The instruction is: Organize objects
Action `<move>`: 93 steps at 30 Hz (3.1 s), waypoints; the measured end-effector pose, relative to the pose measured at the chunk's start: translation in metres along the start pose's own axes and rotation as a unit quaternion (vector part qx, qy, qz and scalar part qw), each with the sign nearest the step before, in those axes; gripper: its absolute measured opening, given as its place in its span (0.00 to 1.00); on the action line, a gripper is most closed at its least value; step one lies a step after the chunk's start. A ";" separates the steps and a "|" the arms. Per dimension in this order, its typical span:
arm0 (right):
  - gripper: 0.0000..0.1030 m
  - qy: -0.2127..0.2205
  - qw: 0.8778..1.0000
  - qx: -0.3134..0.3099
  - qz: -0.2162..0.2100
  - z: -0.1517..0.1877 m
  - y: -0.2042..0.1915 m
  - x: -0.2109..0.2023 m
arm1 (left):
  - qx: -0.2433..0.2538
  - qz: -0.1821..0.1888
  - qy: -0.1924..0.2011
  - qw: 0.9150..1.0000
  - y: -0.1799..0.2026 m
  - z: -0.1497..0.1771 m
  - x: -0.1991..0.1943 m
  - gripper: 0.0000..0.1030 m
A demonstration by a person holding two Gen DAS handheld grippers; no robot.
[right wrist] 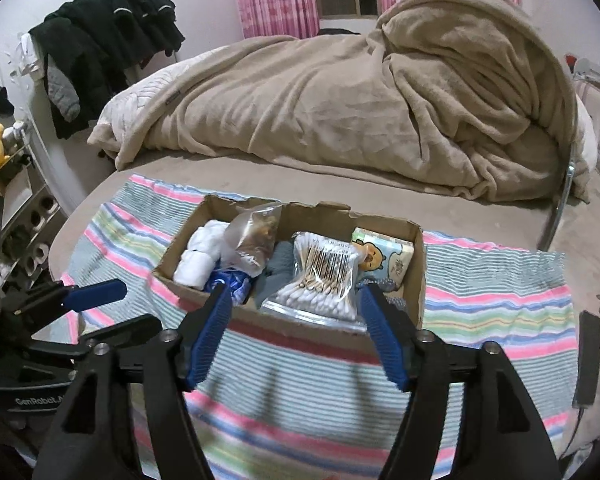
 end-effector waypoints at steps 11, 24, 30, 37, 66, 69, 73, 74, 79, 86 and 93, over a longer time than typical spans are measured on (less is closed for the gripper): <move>0.74 0.006 1.000 0.011 -0.001 0.024 -0.007 -0.034 | 0.009 -0.019 0.001 1.000 0.011 0.026 -0.024 0.68; 0.74 -0.001 1.000 0.008 -0.006 0.041 -0.016 -0.045 | 0.007 -0.043 0.016 0.999 0.005 0.032 -0.037 0.79; 0.74 -0.002 1.000 0.007 -0.008 0.042 -0.018 -0.043 | 0.008 -0.044 0.017 0.999 0.004 0.032 -0.038 0.79; 0.74 -0.004 1.000 0.007 -0.010 0.042 -0.019 -0.041 | 0.007 -0.046 0.015 0.999 0.003 0.031 -0.037 0.79; 0.74 -0.006 1.000 0.013 -0.015 0.042 -0.017 -0.041 | 0.007 -0.051 0.010 0.999 0.004 0.028 -0.032 0.79; 0.74 -0.005 1.000 0.012 -0.015 0.042 -0.017 -0.041 | 0.006 -0.051 0.010 0.999 0.004 0.028 -0.032 0.79; 0.74 -0.005 1.000 0.012 -0.015 0.042 -0.015 -0.041 | 0.006 -0.051 0.010 0.999 0.003 0.027 -0.033 0.79; 0.74 -0.006 1.000 0.012 -0.015 0.042 -0.015 -0.040 | 0.005 -0.051 0.010 0.999 0.003 0.027 -0.033 0.79; 0.74 -0.006 1.000 0.013 -0.015 0.043 -0.015 -0.041 | 0.004 -0.050 0.010 0.999 0.002 0.026 -0.033 0.79; 0.74 -0.007 1.000 0.013 -0.015 0.043 -0.015 -0.041 | 0.004 -0.050 0.010 0.999 0.001 0.026 -0.034 0.79; 0.74 -0.007 1.000 0.013 -0.015 0.043 -0.014 -0.040 | 0.005 -0.051 0.009 0.999 -0.001 0.026 -0.034 0.79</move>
Point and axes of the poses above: each gripper's, at about its wrist camera, not at the fingertips, and x roughly the way its jaws point, y to its right, z to its underside, the point moved 10 cm from there along x, roughly the way its jaws point, and after that the axes turned 2 degrees about x, right-handed, at the moved point
